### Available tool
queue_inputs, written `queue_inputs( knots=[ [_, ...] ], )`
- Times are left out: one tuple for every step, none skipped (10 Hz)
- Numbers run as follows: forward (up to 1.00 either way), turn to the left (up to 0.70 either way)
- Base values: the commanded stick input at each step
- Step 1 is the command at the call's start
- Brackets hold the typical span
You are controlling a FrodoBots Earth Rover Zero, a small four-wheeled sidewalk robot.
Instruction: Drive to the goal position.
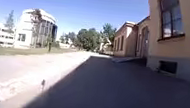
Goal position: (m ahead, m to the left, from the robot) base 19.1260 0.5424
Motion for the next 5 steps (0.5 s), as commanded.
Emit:
queue_inputs(
  knots=[
    [0.25,0.00],
    [0.25,0.00],
    [0.25,0.00],
    [0.25,0.00],
    [0.25,0.00]
  ],
)
